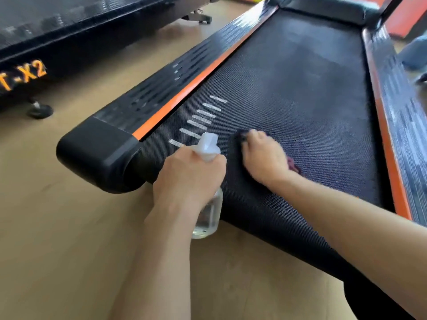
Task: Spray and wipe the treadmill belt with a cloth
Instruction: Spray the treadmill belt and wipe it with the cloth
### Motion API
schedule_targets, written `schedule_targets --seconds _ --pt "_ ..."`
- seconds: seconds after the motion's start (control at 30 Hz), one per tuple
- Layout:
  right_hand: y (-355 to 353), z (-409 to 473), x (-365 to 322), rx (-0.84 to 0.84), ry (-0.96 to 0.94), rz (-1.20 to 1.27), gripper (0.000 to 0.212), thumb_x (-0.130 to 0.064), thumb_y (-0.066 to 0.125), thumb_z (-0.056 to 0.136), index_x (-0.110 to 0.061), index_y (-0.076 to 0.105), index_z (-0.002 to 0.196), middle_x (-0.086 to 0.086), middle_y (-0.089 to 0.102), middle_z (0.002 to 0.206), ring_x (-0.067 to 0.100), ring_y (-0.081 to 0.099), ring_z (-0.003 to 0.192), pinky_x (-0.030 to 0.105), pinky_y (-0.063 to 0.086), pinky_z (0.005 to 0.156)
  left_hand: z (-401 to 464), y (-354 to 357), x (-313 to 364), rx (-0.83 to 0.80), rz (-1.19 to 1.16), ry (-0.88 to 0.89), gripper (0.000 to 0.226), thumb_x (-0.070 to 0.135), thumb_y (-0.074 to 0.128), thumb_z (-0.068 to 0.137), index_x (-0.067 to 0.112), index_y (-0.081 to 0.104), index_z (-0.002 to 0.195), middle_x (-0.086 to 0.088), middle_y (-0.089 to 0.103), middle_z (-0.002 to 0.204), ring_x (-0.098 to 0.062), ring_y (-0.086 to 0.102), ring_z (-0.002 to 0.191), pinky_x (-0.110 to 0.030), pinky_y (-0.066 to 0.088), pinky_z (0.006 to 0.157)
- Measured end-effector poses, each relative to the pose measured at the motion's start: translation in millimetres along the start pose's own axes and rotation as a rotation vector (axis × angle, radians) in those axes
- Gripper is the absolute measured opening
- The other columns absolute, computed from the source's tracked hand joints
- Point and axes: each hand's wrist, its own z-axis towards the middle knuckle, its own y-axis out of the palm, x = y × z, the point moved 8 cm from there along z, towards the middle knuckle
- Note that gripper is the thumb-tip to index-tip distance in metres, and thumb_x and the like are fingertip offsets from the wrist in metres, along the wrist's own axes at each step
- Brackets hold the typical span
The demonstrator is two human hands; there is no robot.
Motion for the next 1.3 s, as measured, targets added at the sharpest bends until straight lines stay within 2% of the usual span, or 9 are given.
schedule_targets --seconds 0.13,0.27,0.33,0.5,0.73,0.83,1.07,1.17,1.3 --pt "-8 -69 -98 -0.196 -0.559 0.235 0.023 -0.029 0.040 0.094 -0.011 0.054 0.091 0.007 0.057 0.087 0.030 0.054 0.076 0.038 0.042 0.069 6 -5 -11 0.102 -0.136 0.040 0.026 0.048 0.051 0.077 0.027 0.050 0.061 0.004 0.055 0.063 -0.027 0.054 0.065 -0.039 0.054 0.070" --pt "-14 -68 -63 -0.287 -0.826 0.085 0.030 -0.036 0.034 0.103 -0.012 0.054 0.098 0.001 0.054 0.094 0.024 0.052 0.083 0.035 0.044 0.079 12 1 -6 0.151 -0.227 0.049 0.031 0.040 0.060 0.087 0.027 0.048 0.061 0.006 0.052 0.060 -0.024 0.051 0.063 -0.041 0.055 0.071" --pt "-9 -22 -11 -0.195 -0.669 0.003 0.029 -0.036 0.034 0.101 -0.012 0.049 0.094 0.004 0.053 0.092 0.027 0.054 0.083 0.041 0.047 0.076 24 8 -5 0.120 -0.241 0.027 0.036 0.036 0.060 0.091 0.025 0.045 0.060 0.005 0.051 0.062 -0.022 0.050 0.065 -0.037 0.051 0.070" --pt "10 71 86 -0.007 0.234 -0.043 0.021 -0.028 0.036 0.101 -0.008 0.045 0.101 0.020 0.058 0.110 0.042 0.057 0.099 0.047 0.043 0.081 36 3 -15 0.039 -0.250 -0.028 0.034 0.033 0.056 0.083 0.022 0.046 0.052 0.003 0.049 0.062 -0.023 0.046 0.066 -0.035 0.032 0.062" --pt "18 11 -121 -0.082 -0.473 0.238 0.018 -0.029 0.046 0.099 -0.014 0.050 0.090 0.003 0.057 0.087 0.027 0.056 0.079 0.041 0.044 0.071 23 -34 -75 0.139 -0.195 -0.189 0.034 0.027 0.064 0.085 0.023 0.045 0.056 0.008 0.046 0.048 -0.025 0.047 0.062 -0.035 0.037 0.059" --pt "10 -25 -127 -0.161 -0.696 0.303 0.020 -0.029 0.045 0.100 -0.014 0.049 0.087 -0.002 0.051 0.083 0.021 0.050 0.075 0.037 0.042 0.071 13 -46 -93 0.203 -0.183 -0.233 0.023 0.029 0.066 0.083 0.021 0.051 0.068 0.005 0.053 0.059 -0.028 0.052 0.066 -0.041 0.048 0.065" --pt "17 38 -37 -0.046 -0.163 0.225 0.020 -0.029 0.047 0.099 -0.014 0.046 0.086 0.002 0.056 0.087 0.029 0.053 0.081 0.040 0.040 0.068 10 -65 -107 0.294 -0.126 -0.308 0.029 0.031 0.064 0.086 0.022 0.049 0.063 -0.002 0.056 0.065 -0.034 0.057 0.071 -0.039 0.048 0.068" --pt "21 48 -37 -0.034 -0.118 0.212 0.020 -0.028 0.046 0.099 -0.013 0.046 0.086 0.004 0.057 0.087 0.030 0.053 0.081 0.038 0.035 0.067 8 -70 -110 0.304 -0.109 -0.325 0.027 0.033 0.063 0.089 0.020 0.050 0.069 -0.008 0.065 0.077 -0.037 0.063 0.081 -0.045 0.054 0.076" --pt "21 50 -37 -0.015 -0.108 0.189 0.019 -0.028 0.046 0.099 -0.012 0.046 0.088 0.005 0.057 0.089 0.031 0.053 0.081 0.036 0.031 0.066 5 -78 -116 0.353 -0.080 -0.372 0.036 0.028 0.062 0.087 0.018 0.041 0.060 -0.006 0.055 0.067 -0.032 0.051 0.068 -0.037 0.042 0.064"
